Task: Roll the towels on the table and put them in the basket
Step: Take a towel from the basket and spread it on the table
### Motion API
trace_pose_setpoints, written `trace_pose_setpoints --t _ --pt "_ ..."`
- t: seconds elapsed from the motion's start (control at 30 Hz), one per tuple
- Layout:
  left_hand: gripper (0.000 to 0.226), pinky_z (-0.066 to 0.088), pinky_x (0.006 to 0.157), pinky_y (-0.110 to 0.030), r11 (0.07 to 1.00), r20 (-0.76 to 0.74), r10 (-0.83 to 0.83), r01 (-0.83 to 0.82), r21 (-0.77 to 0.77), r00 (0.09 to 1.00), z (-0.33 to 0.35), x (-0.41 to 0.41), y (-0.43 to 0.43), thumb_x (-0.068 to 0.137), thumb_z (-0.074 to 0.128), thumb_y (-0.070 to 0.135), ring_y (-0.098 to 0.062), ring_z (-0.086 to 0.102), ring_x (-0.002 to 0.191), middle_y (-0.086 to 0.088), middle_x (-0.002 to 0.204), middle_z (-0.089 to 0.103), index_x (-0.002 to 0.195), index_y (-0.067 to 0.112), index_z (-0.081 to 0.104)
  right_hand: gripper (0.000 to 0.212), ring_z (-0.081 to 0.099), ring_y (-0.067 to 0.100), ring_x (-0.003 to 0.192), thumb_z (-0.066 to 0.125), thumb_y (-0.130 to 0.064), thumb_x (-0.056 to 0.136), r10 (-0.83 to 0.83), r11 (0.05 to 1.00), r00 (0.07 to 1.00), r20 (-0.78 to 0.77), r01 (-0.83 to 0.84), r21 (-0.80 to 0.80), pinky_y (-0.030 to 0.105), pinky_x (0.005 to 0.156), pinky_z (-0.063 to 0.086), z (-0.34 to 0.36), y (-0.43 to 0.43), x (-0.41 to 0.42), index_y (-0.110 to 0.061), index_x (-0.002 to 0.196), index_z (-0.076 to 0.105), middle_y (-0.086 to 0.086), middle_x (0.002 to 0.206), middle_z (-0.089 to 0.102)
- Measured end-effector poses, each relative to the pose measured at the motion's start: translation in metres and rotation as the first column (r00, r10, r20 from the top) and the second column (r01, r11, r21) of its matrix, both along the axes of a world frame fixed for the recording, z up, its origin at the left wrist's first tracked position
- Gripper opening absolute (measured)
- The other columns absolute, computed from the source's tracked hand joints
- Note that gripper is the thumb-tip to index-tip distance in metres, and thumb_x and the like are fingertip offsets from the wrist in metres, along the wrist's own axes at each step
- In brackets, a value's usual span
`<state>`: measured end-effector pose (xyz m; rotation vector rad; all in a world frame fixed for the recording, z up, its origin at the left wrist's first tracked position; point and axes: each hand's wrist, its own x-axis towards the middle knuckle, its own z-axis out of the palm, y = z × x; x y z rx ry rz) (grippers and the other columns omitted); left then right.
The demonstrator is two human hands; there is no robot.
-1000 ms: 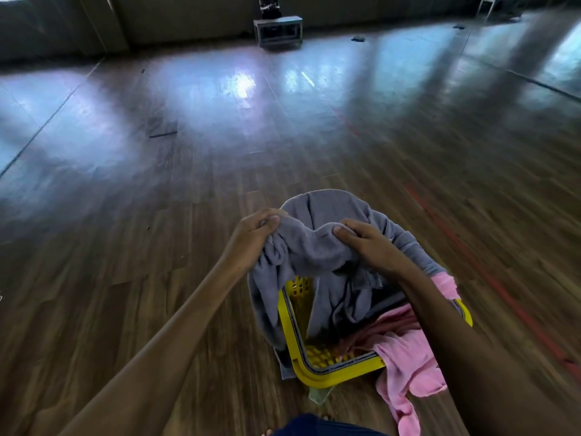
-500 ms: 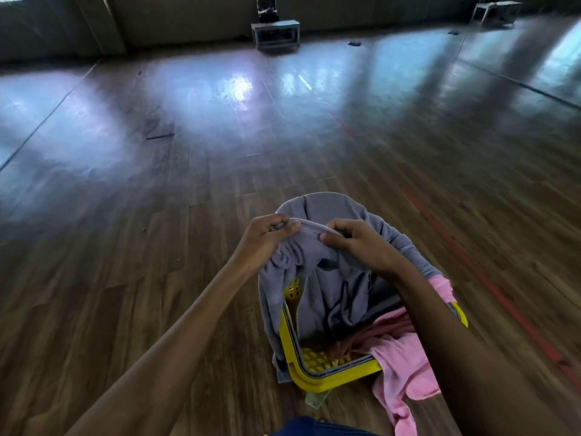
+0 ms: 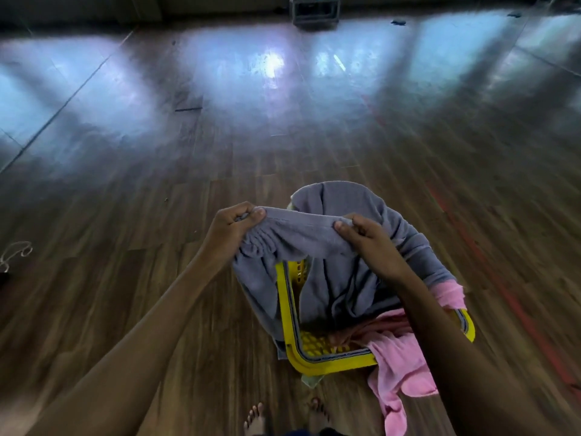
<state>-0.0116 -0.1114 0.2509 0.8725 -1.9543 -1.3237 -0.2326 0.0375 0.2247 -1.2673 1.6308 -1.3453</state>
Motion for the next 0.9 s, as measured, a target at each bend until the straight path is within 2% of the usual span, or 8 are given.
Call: trace_pose_setpoints --t 0.1,0.17,0.27,0.37,0.6,0.7,0.83,0.9 --pt "0.032 0.044 0.061 -0.026 0.991 0.011 0.134 -0.134 0.005 0.991 -0.005 0.037 0.011 0.096 0.057 0.014 -0.017 0.052 0.064 -0.017 0.068 0.055 0.076 -0.012 0.058 0.024 0.045 0.006 0.064 0.052 -0.022 0.1 0.043 0.999 0.999 -0.004 -0.043 0.028 0.022 0.061 0.038 -0.003 -0.017 0.028 -0.014 0.078 0.056 -0.004 0.068 0.048" --pt "0.029 0.044 0.06 -0.024 0.976 0.032 0.218 -0.219 0.013 0.975 -0.01 0.07 0.023 0.096 0.058 0.017 -0.014 0.054 0.063 -0.007 0.067 0.058 0.074 -0.003 0.061 0.031 0.042 0.009 0.065 0.055 -0.026 0.098 0.08 0.996 0.997 -0.019 -0.079 0.041 0.028 0.062 0.036 -0.007 -0.026 0.054 -0.005 0.075 0.053 0.0 0.068 0.044" --pt "0.029 0.042 0.058 -0.022 0.953 0.042 0.301 -0.303 0.032 0.953 -0.018 0.124 0.043 0.095 0.058 0.019 -0.012 0.051 0.061 -0.002 0.064 0.056 0.069 0.008 0.061 0.029 0.039 -0.001 0.06 0.056 -0.014 0.097 0.141 0.99 0.99 0.004 -0.141 0.031 0.018 0.059 0.033 -0.012 -0.027 0.104 -0.009 0.069 0.051 -0.005 0.065 0.04" --pt "0.028 0.042 0.058 -0.021 0.939 0.056 0.341 -0.343 0.02 0.938 -0.018 0.166 0.064 0.095 0.058 0.019 -0.01 0.051 0.061 0.0 0.064 0.056 0.068 0.015 0.062 0.02 0.044 0.001 0.068 0.057 -0.014 0.097 0.161 0.986 0.987 0.019 -0.162 0.041 0.017 0.063 0.036 -0.019 -0.017 0.146 0.001 0.084 0.06 0.0 0.072 0.048" --pt "0.036 0.046 0.059 -0.025 0.983 0.06 0.185 -0.184 -0.012 0.981 -0.018 0.215 0.108 0.098 0.054 0.023 -0.019 0.054 0.064 -0.025 0.072 0.057 0.08 -0.009 0.058 0.032 0.04 0.009 0.069 0.058 -0.023 0.097 0.02 1.0 0.999 0.048 -0.02 0.008 0.026 0.06 0.034 -0.016 0.053 0.199 0.001 0.078 0.05 0.003 0.072 0.041" --pt "0.035 0.045 0.062 -0.022 0.996 0.01 0.088 -0.088 0.022 0.996 -0.022 0.209 0.129 0.096 0.057 0.017 -0.018 0.053 0.067 -0.021 0.071 0.056 0.081 -0.014 0.056 0.032 0.042 0.012 0.074 0.058 -0.026 0.096 -0.099 0.995 0.995 -0.018 0.099 -0.003 0.03 0.066 0.034 -0.01 0.1 0.206 0.003 0.085 0.055 0.006 0.076 0.044" --pt "0.03 0.04 0.062 -0.021 0.995 -0.018 -0.074 0.075 0.067 0.997 -0.018 0.168 0.16 0.094 0.059 0.012 -0.012 0.047 0.07 -0.012 0.073 0.05 0.078 -0.014 0.055 0.018 0.045 0.009 0.076 0.059 -0.026 0.095 -0.302 0.953 0.952 -0.048 0.301 -0.027 0.031 0.072 0.036 0.0 0.172 0.192 -0.017 0.079 0.059 0.001 0.076 0.048" --pt "0.022 0.037 0.063 -0.021 0.983 -0.016 -0.177 0.177 0.049 0.984 -0.01 0.135 0.18 0.093 0.06 0.009 -0.006 0.044 0.07 -0.007 0.074 0.048 0.076 -0.006 0.059 0.025 0.046 0.007 0.076 0.058 -0.028 0.095 -0.409 0.912 0.911 -0.044 0.408 -0.039 0.028 0.071 0.038 0.008 0.209 0.178 -0.006 0.083 0.06 0.002 0.077 0.051"
